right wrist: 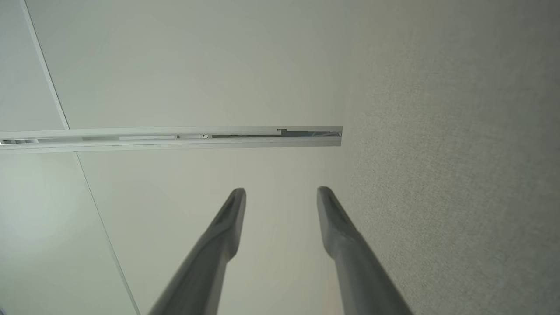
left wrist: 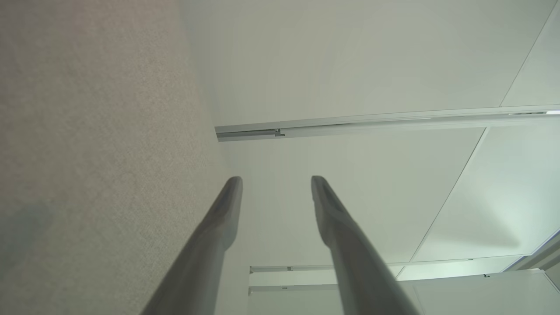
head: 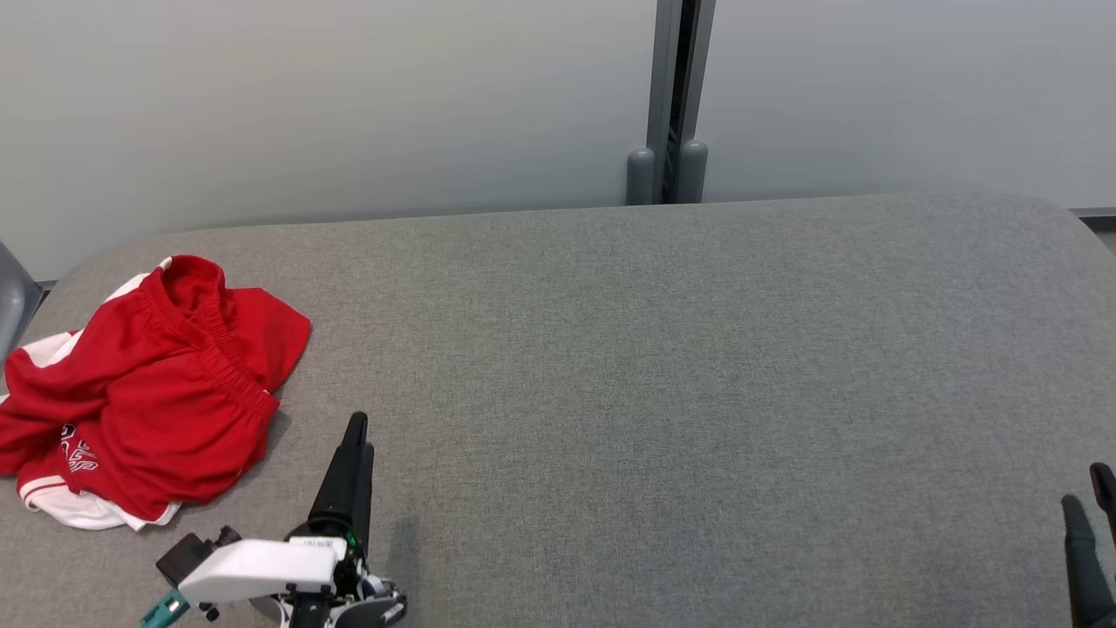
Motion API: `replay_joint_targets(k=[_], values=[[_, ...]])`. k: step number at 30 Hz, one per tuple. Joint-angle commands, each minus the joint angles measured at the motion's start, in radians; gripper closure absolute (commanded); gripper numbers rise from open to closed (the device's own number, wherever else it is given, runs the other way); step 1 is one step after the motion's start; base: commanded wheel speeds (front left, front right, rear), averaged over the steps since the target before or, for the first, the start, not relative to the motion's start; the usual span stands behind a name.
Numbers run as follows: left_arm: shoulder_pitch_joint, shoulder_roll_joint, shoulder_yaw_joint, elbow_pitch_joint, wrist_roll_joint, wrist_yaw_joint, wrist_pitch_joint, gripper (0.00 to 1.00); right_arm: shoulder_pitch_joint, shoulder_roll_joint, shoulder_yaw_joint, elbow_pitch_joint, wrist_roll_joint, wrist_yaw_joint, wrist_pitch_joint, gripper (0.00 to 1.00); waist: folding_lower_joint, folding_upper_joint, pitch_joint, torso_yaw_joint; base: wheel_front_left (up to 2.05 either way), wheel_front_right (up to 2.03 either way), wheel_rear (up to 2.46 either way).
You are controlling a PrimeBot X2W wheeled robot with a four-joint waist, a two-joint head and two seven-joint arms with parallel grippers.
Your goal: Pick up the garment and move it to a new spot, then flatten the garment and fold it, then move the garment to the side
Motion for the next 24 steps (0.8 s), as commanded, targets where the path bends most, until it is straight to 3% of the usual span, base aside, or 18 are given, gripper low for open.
replay_joint_targets(k=[1, 13, 24], values=[[-0.007, 0.000, 0.000, -0.005, 0.000, -0.001, 0.000, 0.00, -0.002, -0.004, -0.001, -0.005, -0.001, 0.000, 0.000, 0.00, 0.0000, -0.0001, 0.000, 0.000, 0.00, 0.00, 0.00], [0.006, 0.002, 0.036, -0.010, 0.045, -0.003, -0.036, 0.00, -0.044, -0.007, 0.039, 0.035, -0.096, 0.000, -0.059, 0.00, 0.0000, -0.0001, -0.012, -0.004, 0.00, 0.00, 0.00], [0.004, 0.003, 0.113, -0.004, 0.154, -0.004, -0.065, 0.00, -0.102, 0.001, 0.048, 0.058, -0.317, 0.001, -0.108, 0.00, 0.0000, -0.0001, -0.022, -0.007, 0.00, 0.00, 0.00]])
